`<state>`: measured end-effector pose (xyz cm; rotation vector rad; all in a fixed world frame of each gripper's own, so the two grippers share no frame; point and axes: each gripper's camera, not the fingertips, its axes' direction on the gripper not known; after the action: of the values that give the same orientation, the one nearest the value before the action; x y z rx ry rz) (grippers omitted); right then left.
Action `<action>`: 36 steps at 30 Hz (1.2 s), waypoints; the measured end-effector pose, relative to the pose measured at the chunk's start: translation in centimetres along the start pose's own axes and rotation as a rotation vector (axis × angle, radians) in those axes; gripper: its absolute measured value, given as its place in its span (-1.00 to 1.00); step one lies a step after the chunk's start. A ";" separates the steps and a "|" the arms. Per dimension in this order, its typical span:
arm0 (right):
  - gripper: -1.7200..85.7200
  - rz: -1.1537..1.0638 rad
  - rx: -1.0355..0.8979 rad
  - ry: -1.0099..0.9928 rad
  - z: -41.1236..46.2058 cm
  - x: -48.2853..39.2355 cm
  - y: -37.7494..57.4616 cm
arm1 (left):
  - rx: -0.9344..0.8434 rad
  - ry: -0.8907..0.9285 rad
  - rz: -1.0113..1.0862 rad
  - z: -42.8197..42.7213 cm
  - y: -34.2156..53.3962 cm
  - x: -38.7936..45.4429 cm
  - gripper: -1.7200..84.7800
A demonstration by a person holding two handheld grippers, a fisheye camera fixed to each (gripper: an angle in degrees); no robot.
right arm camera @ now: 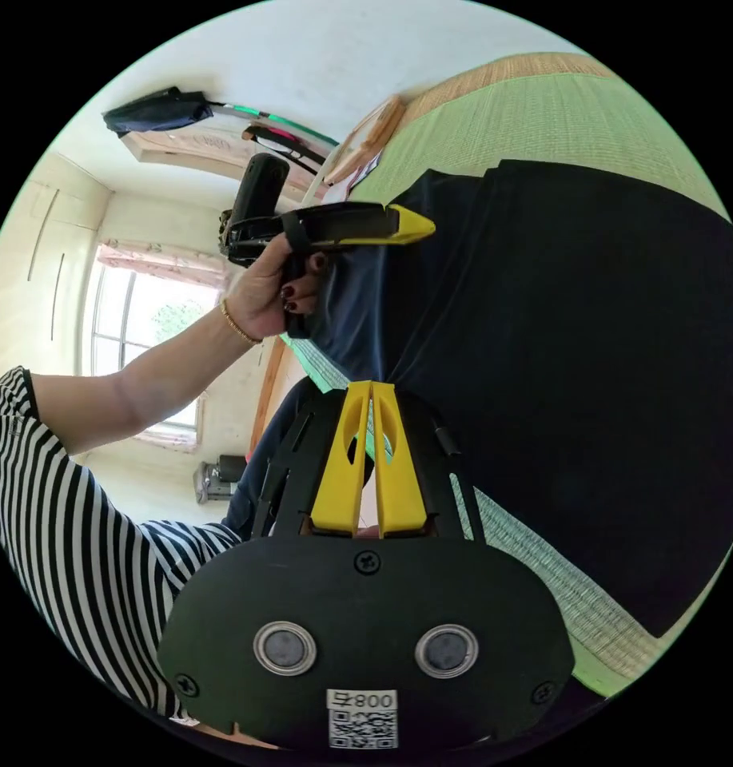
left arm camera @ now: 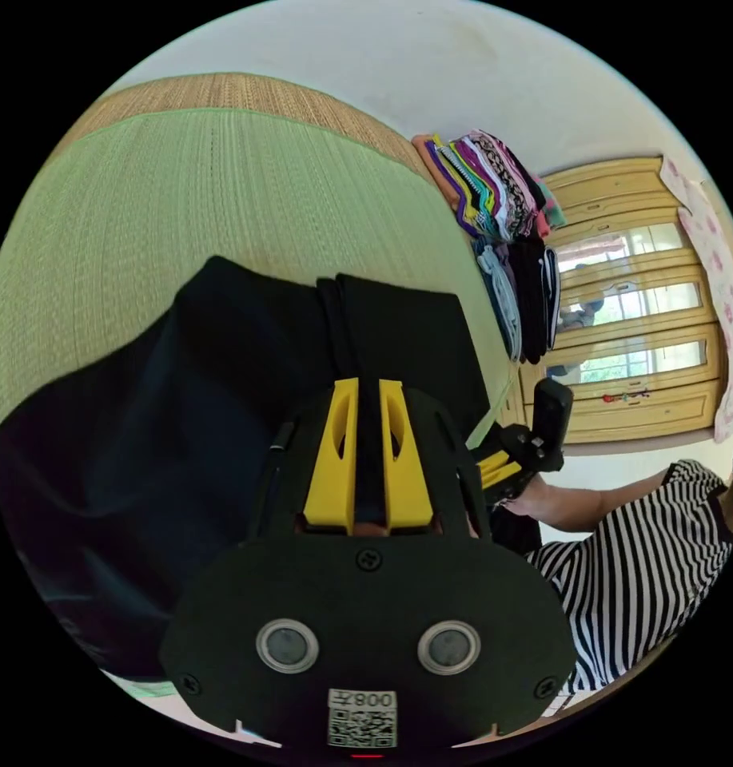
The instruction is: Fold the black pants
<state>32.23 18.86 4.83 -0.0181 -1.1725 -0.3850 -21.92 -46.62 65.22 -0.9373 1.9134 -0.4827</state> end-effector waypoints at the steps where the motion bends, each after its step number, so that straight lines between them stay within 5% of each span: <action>1: -0.96 -0.003 -0.016 0.000 0.4 -0.3 -0.6 | -0.015 -0.020 -0.001 0.1 1.0 -0.1 -0.83; 21: -0.96 0.042 -0.007 0.096 1.0 -1.4 -7.1 | -0.062 -0.170 0.001 -2.6 9.5 -6.3 -0.87; 36: -0.96 -0.029 0.103 0.143 -0.9 -4.7 -12.7 | 0.051 -0.076 -0.068 -7.6 17.3 -12.2 -0.94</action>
<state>27.59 8.16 -2.07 0.1144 -1.0507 -0.3453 -32.11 -26.61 64.60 -0.9769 1.7979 -0.5261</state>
